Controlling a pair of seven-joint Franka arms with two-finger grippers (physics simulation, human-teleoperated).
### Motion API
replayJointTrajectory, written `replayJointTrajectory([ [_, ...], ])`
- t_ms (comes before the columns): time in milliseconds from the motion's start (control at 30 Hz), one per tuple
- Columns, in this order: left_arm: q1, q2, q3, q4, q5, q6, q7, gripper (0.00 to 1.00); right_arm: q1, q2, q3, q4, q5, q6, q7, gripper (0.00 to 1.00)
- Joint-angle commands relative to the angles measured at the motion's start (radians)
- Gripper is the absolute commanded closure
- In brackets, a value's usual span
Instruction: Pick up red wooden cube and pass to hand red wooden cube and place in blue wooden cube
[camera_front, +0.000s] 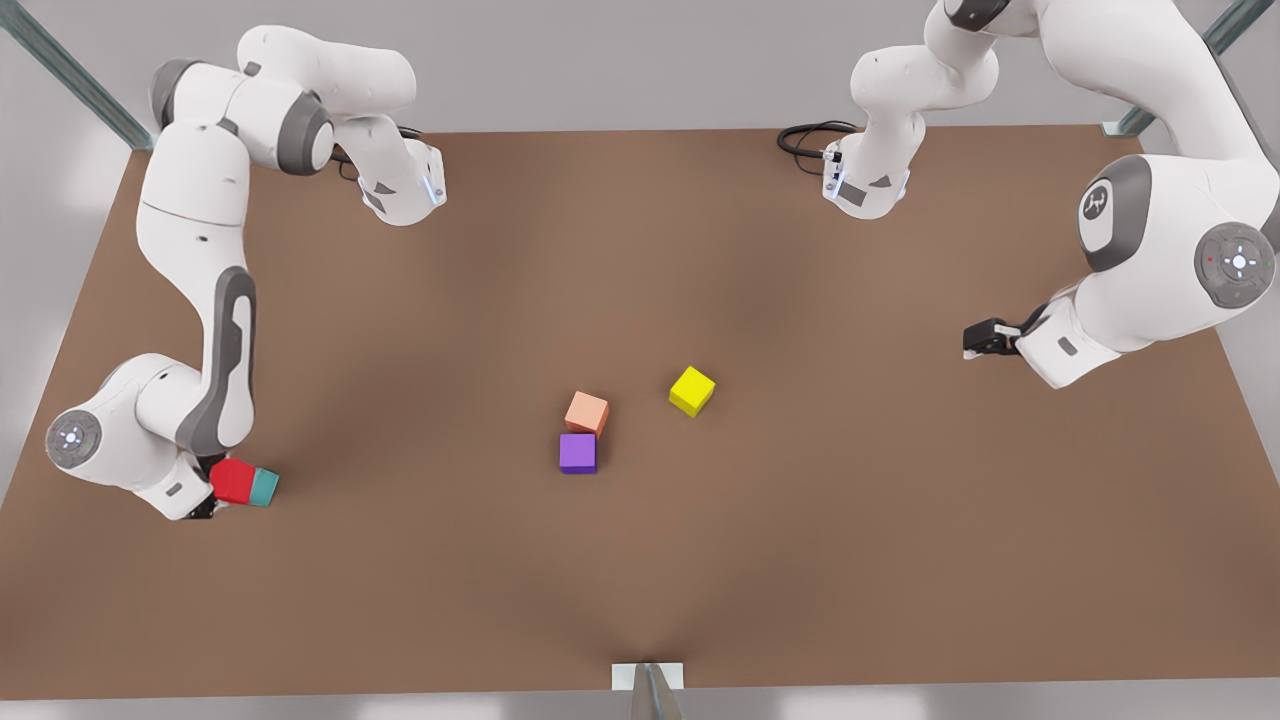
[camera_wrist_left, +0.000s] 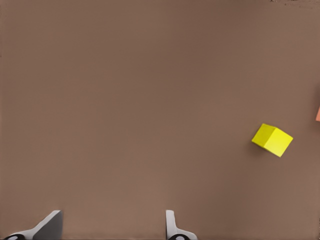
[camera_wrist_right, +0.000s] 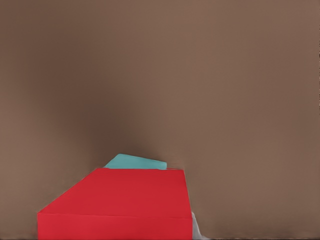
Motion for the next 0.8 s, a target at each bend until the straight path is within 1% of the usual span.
replayJointTrajectory([
  [0, -0.001, -0.001, 0.0, 0.0, 0.0, -0.008, -0.201, 0.0, -0.007, 0.001, 0.0, -0.007, 0.007, 0.085, 0.138, 0.56],
  [300, -0.001, 0.001, 0.0, -0.001, 0.0, -0.008, -0.205, 0.0, -0.016, 0.001, 0.004, -0.08, 0.021, 0.131, 0.139, 0.56],
  [400, 0.002, 0.001, 0.0, -0.001, 0.0, -0.008, -0.202, 0.0, -0.016, 0.001, 0.006, -0.08, 0.021, 0.131, 0.141, 0.56],
  [433, 0.004, 0.001, 0.0, -0.001, 0.0, -0.008, -0.202, 0.0, -0.014, -0.001, 0.006, -0.08, 0.023, 0.131, 0.148, 0.26],
  [467, 0.004, 0.001, 0.0, -0.001, 0.0, -0.008, -0.201, 0.0, -0.013, 0.001, 0.006, -0.08, 0.037, 0.131, 0.148, 0.0],
  [767, 0.007, 0.001, 0.001, -0.001, 0.003, -0.005, -0.201, 0.0, -0.004, -0.007, 0.006, -0.087, 0.04, 0.131, 0.148, 0.0],
])
